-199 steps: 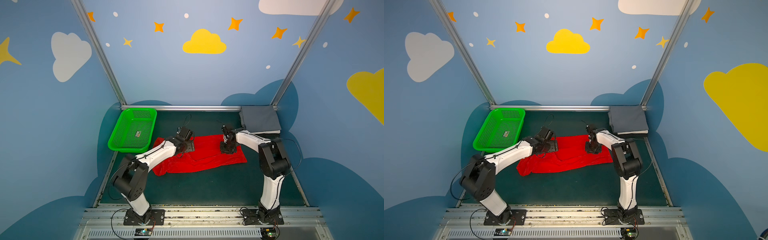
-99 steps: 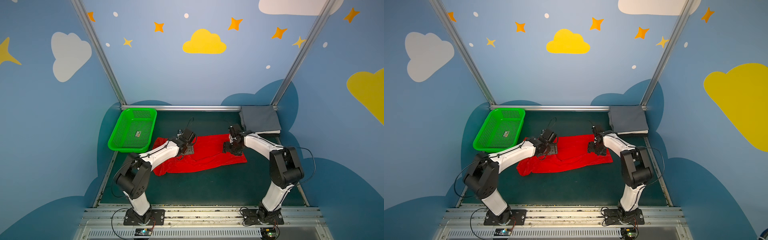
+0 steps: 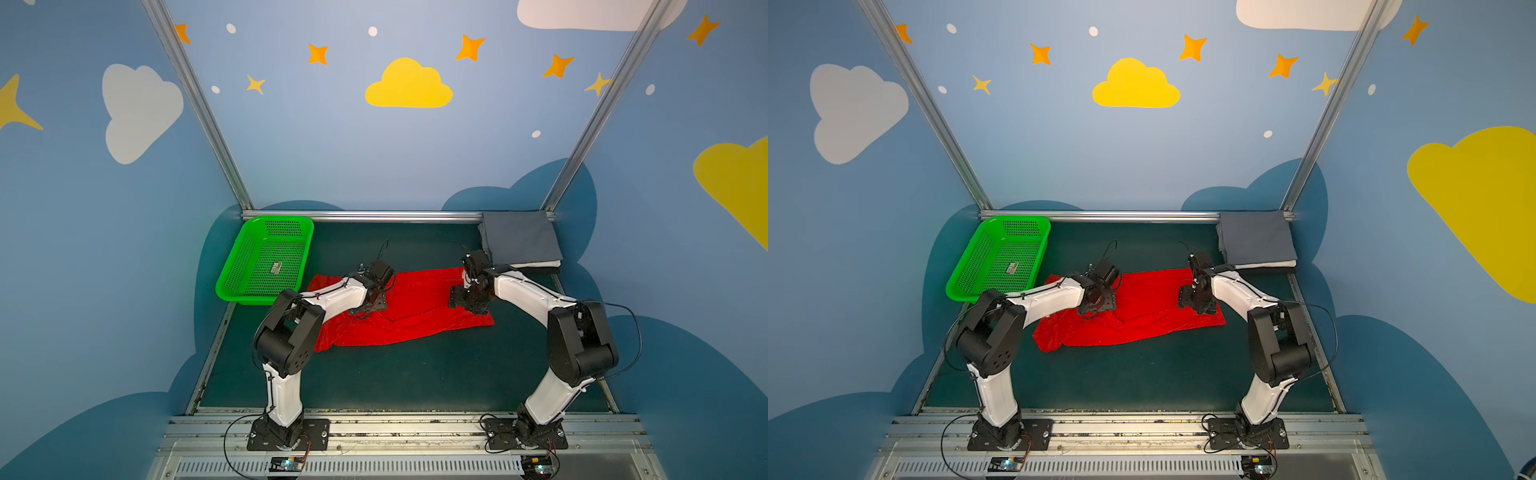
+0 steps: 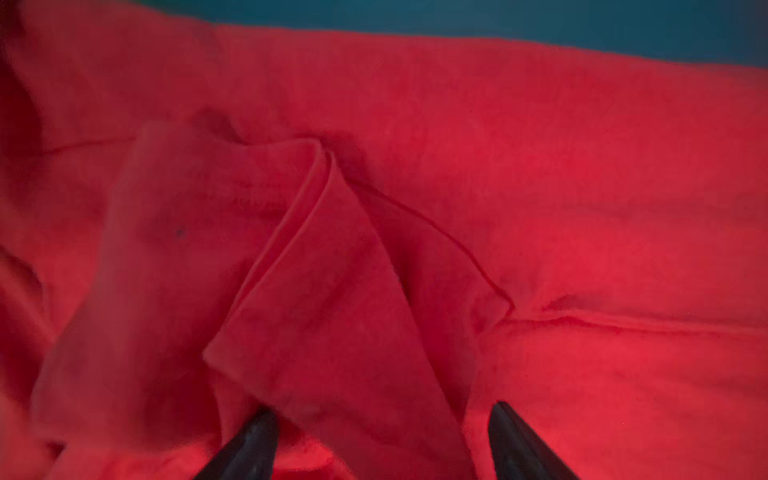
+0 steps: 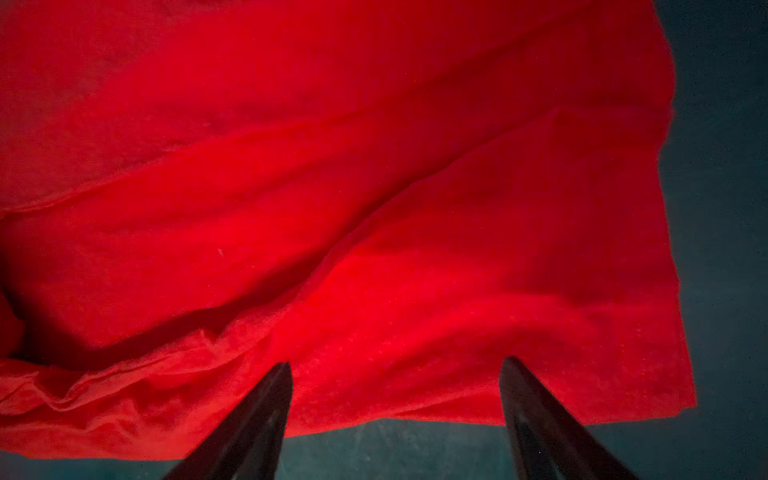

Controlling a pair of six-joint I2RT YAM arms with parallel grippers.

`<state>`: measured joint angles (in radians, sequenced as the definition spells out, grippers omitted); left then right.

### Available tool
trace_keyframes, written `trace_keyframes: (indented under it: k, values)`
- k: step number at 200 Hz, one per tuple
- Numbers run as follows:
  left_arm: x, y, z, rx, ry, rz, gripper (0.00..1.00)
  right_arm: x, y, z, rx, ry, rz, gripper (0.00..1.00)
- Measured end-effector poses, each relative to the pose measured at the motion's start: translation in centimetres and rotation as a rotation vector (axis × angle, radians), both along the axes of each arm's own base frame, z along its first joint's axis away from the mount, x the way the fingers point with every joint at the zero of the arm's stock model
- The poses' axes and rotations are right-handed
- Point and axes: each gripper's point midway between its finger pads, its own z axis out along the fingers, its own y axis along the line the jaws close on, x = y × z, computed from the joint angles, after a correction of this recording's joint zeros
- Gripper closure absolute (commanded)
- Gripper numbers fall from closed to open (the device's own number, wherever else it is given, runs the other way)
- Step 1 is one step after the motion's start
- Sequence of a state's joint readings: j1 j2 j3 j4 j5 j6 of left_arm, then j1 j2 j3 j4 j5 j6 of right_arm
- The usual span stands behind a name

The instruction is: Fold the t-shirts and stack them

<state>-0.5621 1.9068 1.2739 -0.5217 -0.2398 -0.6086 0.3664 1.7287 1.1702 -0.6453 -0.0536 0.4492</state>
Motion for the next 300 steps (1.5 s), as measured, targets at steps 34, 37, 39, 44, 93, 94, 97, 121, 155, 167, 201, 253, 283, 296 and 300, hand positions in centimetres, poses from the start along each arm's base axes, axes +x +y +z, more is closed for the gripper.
trace_keyframes:
  k: [34,37,39,44,93,94,97,121,155,167,201,253,283,296,300]
  values:
    - [1.3,-0.3,0.9,0.0,-0.028,0.011,0.52,-0.2,-0.4,0.4,0.002,-0.009,-0.008,0.23]
    - [1.4,-0.3,1.0,0.0,-0.031,0.011,0.53,-0.2,-0.5,0.4,0.001,-0.011,-0.01,0.23]
    - [1.4,-0.4,1.1,-0.002,-0.033,0.013,0.53,-0.2,-0.5,0.4,0.001,-0.012,-0.011,0.23]
    - [1.6,-0.4,1.1,-0.001,-0.036,0.01,0.54,-0.1,-0.5,0.5,0.001,-0.014,-0.012,0.23]
    - [3.6,-1.8,0.8,-0.006,-0.038,-0.008,0.96,0.1,-0.8,0.5,0.005,-0.016,-0.021,0.24]
    - [3.6,-1.8,0.8,-0.003,-0.037,-0.011,0.96,0.1,-0.8,0.5,0.005,-0.016,-0.021,0.24]
    - [3.6,-1.8,0.7,-0.003,-0.034,-0.015,0.96,0.1,-0.8,0.5,0.005,-0.016,-0.022,0.23]
    - [3.4,-1.9,0.0,-0.004,-0.015,-0.024,0.96,0.1,-1.0,0.4,0.004,-0.014,-0.026,0.23]
    - [3.4,-2.1,0.1,-0.011,-0.014,-0.034,0.96,0.0,-1.2,0.3,0.005,-0.011,-0.031,0.24]
    - [3.5,-2.3,0.2,-0.012,-0.018,-0.041,0.96,0.1,-1.1,0.3,0.009,-0.012,-0.031,0.24]
    - [4.7,-3.2,1.7,-0.031,-0.062,-0.058,0.96,0.0,-0.9,0.3,0.021,-0.008,-0.033,0.24]
    - [6.6,-3.6,3.4,-0.02,-0.126,-0.055,0.96,0.0,-0.9,0.2,0.022,-0.003,-0.037,0.24]
    - [7.4,-3.2,2.8,0.012,-0.112,-0.055,0.54,0.0,-0.9,-0.1,0.023,0.007,-0.039,0.24]
    - [7.7,-2.9,2.9,0.03,-0.117,-0.051,0.29,-0.1,-0.8,-0.2,0.025,0.011,-0.039,0.24]
    - [7.7,-2.7,3.0,0.042,-0.118,-0.053,0.24,-0.1,-0.8,-0.3,0.026,0.012,-0.038,0.24]
